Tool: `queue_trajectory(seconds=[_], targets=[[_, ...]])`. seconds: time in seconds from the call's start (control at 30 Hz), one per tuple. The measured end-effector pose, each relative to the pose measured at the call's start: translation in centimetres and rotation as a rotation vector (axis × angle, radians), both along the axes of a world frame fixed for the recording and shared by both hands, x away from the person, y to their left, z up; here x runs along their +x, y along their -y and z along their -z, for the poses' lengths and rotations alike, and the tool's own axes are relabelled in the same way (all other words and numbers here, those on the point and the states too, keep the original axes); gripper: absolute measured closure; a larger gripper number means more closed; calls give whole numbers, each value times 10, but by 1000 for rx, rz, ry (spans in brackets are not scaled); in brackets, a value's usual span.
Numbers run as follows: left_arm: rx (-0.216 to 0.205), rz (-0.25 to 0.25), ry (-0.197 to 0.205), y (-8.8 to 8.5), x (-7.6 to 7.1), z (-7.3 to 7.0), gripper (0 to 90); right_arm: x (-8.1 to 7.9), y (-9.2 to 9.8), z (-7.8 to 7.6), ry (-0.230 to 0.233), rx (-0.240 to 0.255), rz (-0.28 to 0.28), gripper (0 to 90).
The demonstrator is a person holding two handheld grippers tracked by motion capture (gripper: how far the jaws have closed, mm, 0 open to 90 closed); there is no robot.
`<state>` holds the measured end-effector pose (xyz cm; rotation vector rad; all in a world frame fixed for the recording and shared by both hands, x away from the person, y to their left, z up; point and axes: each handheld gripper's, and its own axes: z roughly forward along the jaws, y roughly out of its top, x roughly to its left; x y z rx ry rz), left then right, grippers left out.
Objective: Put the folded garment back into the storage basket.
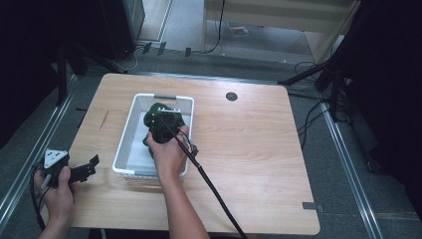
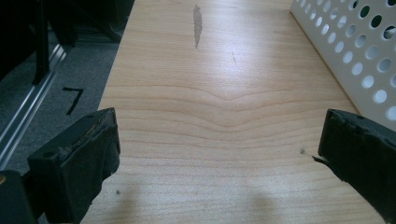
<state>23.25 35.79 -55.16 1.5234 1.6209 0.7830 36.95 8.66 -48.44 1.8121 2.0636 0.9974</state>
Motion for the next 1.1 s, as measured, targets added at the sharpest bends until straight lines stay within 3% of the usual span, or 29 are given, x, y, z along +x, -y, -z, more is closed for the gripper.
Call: queue_trajectory(seconds=[0.13, 0.17, 0.43, 0.5, 0.6, 0.67, 0.7, 0.83, 0.9, 1.07, 1.1], targets=[[-1, 0, 0, 0, 0, 0, 0, 3, 0, 3, -33, -6, -5, 589], [-1, 1, 0, 0, 0, 0, 1, 4, 0, 5, -59, -14, -8, 573], [-1, 1, -1, 0, 0, 0, 0, 7, -6, 9, -77, -59, -37, 488], [-1, 1, 0, 0, 0, 0, 0, 8, -7, 10, -76, -57, -46, 437], [-3, 0, -1, 0, 0, 0, 1, 8, -8, 9, -59, -75, -64, 284], [-2, 1, -1, 0, 0, 0, 1, 8, -7, 8, -50, -77, -66, 251], [-2, 1, -2, 0, 0, 0, 1, 6, -8, 6, -35, -88, -63, 143], [-3, 1, -2, 0, 0, 0, 1, 6, -9, 5, -55, -100, -74, 103], [-2, 1, -1, 0, 0, 0, 1, 7, -10, 5, -85, -92, -89, 25], [-1, 2, -2, 0, 0, 0, 1, 6, -10, 2, -76, -101, -93, 0], [-2, 2, -2, 0, 0, 0, 1, 5, -11, 1, -68, -121, -85, 0]])
